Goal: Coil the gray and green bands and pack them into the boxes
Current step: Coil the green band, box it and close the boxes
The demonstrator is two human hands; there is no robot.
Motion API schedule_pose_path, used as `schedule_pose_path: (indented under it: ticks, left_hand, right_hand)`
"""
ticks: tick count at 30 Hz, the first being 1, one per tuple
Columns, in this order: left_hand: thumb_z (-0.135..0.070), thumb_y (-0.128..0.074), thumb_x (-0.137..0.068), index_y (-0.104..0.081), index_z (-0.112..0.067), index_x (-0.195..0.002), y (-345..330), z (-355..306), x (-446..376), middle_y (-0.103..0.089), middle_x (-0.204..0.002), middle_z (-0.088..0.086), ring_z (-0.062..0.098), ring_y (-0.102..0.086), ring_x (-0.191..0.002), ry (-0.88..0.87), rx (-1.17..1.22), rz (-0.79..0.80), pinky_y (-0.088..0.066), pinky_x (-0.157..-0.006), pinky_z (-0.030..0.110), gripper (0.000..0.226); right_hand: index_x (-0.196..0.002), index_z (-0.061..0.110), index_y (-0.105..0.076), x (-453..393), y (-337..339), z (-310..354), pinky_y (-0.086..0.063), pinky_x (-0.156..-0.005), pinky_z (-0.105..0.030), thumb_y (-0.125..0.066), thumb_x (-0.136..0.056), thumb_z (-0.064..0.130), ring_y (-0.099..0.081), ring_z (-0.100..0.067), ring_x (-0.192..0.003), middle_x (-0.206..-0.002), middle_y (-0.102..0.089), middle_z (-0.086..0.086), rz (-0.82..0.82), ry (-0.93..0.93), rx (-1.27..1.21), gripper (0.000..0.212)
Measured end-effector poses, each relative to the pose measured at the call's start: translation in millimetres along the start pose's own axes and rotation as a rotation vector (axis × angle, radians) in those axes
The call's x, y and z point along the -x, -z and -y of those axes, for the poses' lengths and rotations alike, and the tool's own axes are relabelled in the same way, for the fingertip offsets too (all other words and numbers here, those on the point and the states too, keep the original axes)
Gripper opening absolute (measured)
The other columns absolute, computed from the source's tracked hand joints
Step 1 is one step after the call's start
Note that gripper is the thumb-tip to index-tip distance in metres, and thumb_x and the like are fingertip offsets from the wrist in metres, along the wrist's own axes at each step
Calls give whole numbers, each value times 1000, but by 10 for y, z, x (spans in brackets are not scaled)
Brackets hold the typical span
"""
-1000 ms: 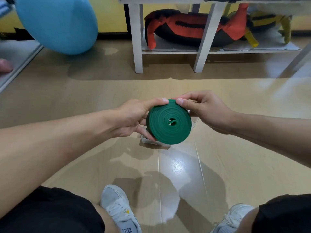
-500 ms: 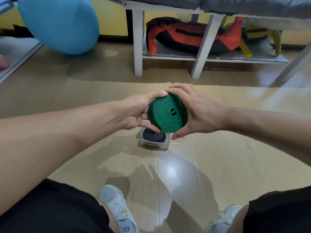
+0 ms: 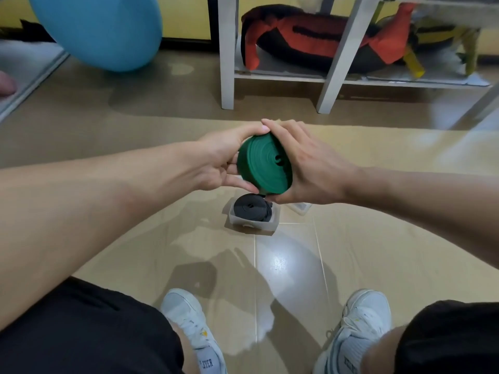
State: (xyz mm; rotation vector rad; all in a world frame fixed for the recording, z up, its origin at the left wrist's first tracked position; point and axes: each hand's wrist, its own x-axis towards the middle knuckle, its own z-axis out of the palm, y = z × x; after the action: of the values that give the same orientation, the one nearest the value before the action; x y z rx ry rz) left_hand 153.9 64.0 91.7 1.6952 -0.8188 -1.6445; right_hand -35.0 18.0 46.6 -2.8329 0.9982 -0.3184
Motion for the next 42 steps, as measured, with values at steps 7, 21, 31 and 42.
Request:
schedule_pose_path:
  ticks: [7,21,31,42]
  left_hand:
    - [-50,-58,-99,-62,-10,-108,-240,-54,-443,-68,-119,15,29,-73,-104,-15,-28,131,-62,-86,47,42]
    - [-30,-71,-89,-56,-24,-138,-691,889,-2159,-61,-122,-6,21,-57,-116,-337,-1554,491,-48,-86,32,51]
    - [-23,-58,-94,-47,-35,-144,-711,1462,-2775,-70,-107,-1,24,-64,-102,-577,-1761,384,-39,-77,33,53]
    - [-41,-67,-88,-57,-29,-122,-488,1207,-3035,-58,-95,-7,20,-57,-90,-364,-1543,153,-40,-72,34,37]
  right_hand:
    - [-153,13,-25,-45,-48,-538,-32,-95,-21,-88,-63,54,-32,-10,-114,-133,-41,-5,51,-42,-38,117]
    - [-139,22,-40,-71,-1158,-2085,-49,-95,-35,-83,-57,61,-45,-24,-116,-115,-47,0,691,-270,58,100]
    - [-131,25,-47,22,-2057,-2189,-52,-90,-31,-90,-60,47,-55,-18,-108,-117,-49,6,621,-453,-404,85]
    - [-131,29,-45,477,-1864,-2111,-54,-92,-31,-90,-55,43,-54,-15,-106,-116,-45,9,844,-269,-389,90]
